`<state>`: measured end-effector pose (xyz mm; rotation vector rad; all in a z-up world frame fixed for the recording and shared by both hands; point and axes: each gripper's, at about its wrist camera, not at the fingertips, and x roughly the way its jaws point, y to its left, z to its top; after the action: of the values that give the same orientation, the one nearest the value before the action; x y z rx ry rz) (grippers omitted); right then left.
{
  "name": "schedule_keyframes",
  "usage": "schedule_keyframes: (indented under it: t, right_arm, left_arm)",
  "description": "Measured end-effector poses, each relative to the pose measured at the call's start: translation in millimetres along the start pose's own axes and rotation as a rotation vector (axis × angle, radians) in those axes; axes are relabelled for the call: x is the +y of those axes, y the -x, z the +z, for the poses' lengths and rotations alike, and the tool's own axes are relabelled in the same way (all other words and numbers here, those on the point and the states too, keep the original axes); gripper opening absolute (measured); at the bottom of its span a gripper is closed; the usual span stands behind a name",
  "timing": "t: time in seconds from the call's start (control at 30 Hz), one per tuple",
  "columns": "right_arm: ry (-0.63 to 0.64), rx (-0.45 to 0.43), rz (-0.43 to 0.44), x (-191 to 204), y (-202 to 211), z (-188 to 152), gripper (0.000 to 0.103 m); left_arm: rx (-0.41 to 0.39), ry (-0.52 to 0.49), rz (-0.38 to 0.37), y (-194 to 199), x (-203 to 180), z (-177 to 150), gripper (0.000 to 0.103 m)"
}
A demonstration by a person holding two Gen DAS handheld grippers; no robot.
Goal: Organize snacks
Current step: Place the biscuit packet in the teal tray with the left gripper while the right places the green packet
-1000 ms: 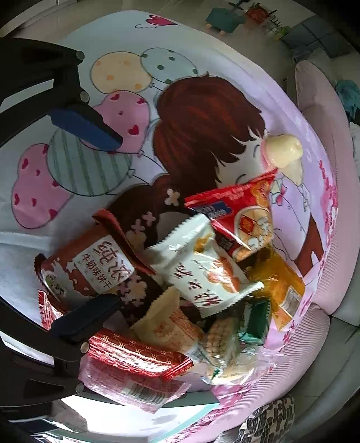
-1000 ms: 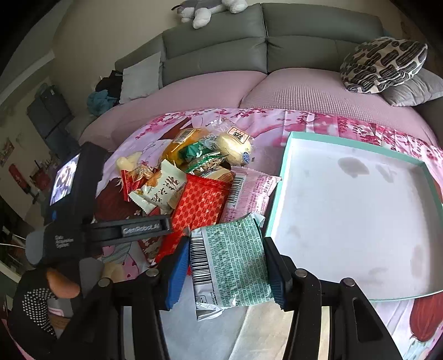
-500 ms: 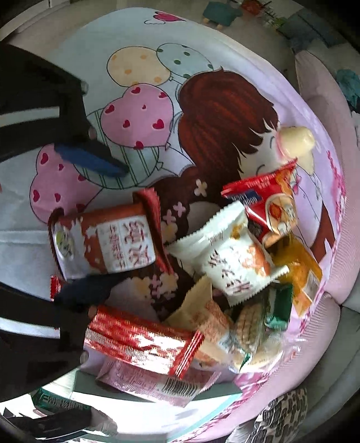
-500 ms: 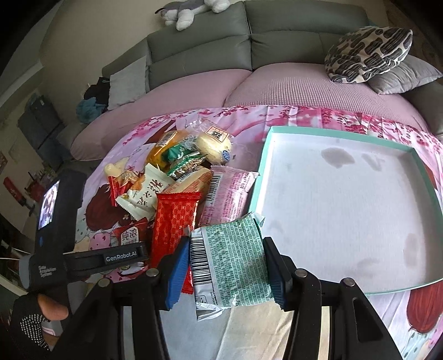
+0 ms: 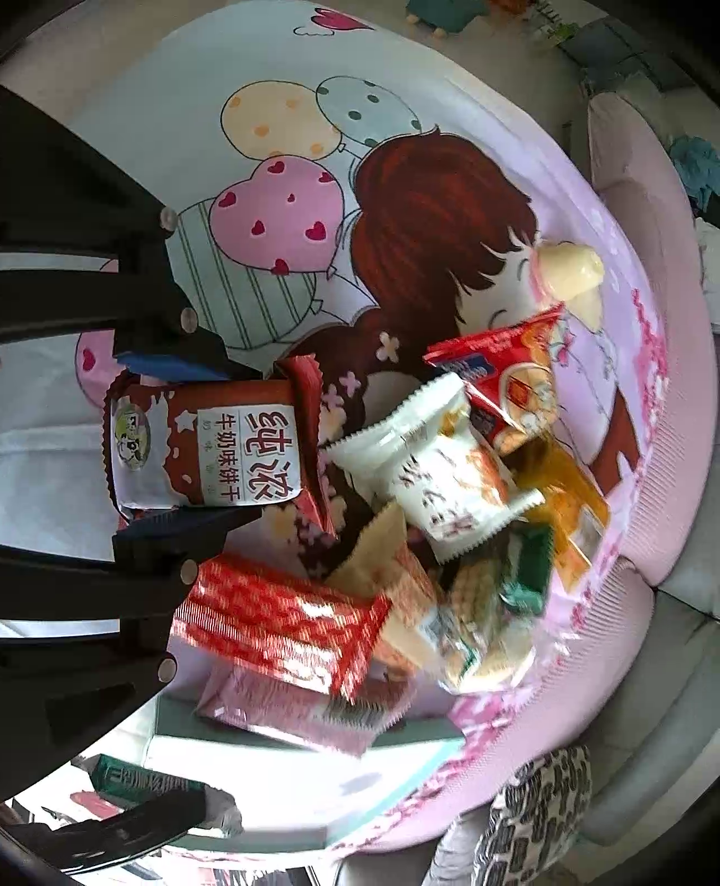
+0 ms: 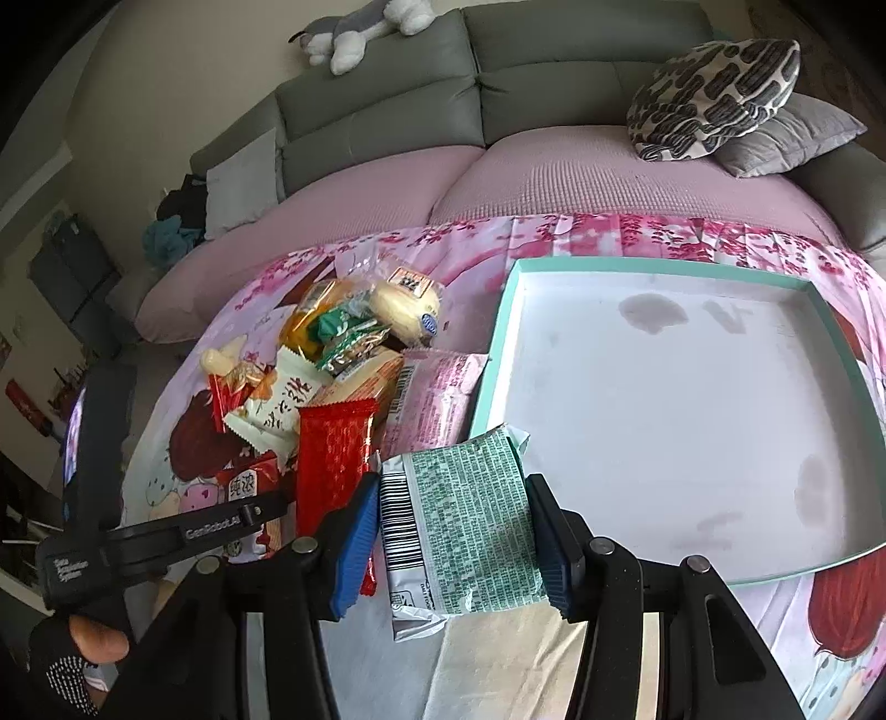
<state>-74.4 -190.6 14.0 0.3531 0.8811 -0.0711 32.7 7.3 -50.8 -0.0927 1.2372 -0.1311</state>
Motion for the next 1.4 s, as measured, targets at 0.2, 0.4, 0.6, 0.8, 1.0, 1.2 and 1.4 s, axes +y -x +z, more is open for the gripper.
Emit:
schedule_keyframes:
  t: [0.2,0.4,0.6,0.8,1.0,1.2,1.4]
  right_arm:
    - [-0.041,-0.034,0.0,-12.5,10.7,9.3,0.054]
    - [-0.066,-0.071,-0.088,-36.3,14.0,26.5,0.054]
    - [-0.124,-0.077,-0.201,-73.8,8.5,40.7,0.054]
    - [-0.171,-0.088,-0.293,-108.6,6.9,49.5,0.054]
    - [-0.204,-0.099,-0.346,-136.0,0.9,59.9,0.054]
    - [-0.223,-0.085,-0.397,-161.2,-15.8,69.4,0.054]
    - [-0.275,-0.056,-0.424,-185.2,-28.7,69.9,0.054]
  left_arm:
    - [-0.105,-0.042,-0.033,35.6,-20.0,2.3,0.041]
    - [-0.157,-0.123,-0.097,66.7,-48.1,2.8,0.041]
    - [-0.14,-0.232,-0.167,67.1,-103.8,9.8,0.041]
    - [-0.113,-0.332,-0.203,45.0,-160.6,21.1,0.041]
    - [-0.122,-0.406,-0.234,30.1,-205.2,29.6,0.041]
    - [-0.12,-0.439,-0.229,4.4,-230.2,40.4,0.041]
    - [-0.114,-0.439,-0.227,-16.6,-246.7,53.3,0.041]
